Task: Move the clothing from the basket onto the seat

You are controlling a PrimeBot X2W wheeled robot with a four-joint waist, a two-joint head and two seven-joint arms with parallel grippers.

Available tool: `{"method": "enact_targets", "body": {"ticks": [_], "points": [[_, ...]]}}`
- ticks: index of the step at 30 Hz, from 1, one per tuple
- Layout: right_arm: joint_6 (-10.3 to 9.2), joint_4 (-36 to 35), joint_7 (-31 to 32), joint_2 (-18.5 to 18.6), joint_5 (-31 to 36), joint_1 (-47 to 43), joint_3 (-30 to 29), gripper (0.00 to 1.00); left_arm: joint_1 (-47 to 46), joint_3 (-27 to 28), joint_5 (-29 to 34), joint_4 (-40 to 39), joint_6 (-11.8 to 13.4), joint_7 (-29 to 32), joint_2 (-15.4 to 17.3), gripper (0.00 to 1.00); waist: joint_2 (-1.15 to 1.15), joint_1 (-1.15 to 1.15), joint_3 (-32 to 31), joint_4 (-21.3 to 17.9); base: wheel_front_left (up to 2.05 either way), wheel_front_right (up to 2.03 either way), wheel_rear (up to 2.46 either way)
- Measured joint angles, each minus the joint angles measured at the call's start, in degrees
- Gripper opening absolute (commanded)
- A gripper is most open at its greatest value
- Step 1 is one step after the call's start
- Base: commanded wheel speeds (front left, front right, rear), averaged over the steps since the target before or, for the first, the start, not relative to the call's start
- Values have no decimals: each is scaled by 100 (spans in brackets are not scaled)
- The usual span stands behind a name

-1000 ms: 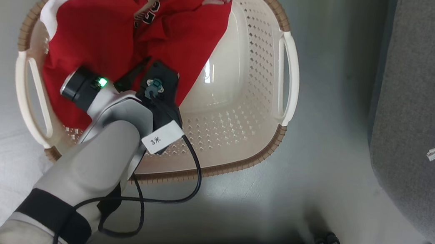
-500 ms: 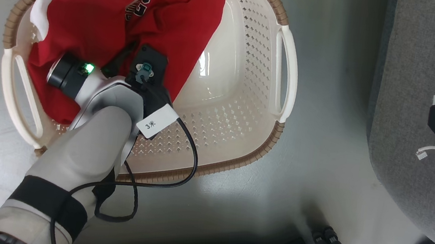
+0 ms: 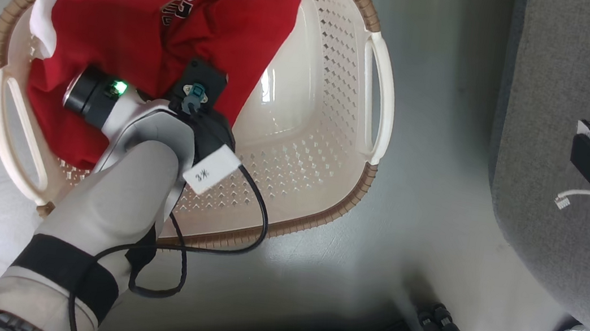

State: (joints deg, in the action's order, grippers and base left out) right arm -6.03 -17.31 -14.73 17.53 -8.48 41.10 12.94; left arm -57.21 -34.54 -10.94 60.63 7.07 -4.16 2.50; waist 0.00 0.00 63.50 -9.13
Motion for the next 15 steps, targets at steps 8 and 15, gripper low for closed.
{"method": "enact_targets", "body": {"ticks": [8, 15], "points": [[92, 341, -2, -125, -4, 52, 159, 100, 41, -163, -199, -281, -3, -547, 1, 0, 0, 0, -269, 41, 0, 0, 0], [201, 745, -5, -187, -5, 26, 259, 100, 352, -430, -336, -702, -111, -915, 2, 0, 0, 0, -687, 129, 0, 0, 0]]}}
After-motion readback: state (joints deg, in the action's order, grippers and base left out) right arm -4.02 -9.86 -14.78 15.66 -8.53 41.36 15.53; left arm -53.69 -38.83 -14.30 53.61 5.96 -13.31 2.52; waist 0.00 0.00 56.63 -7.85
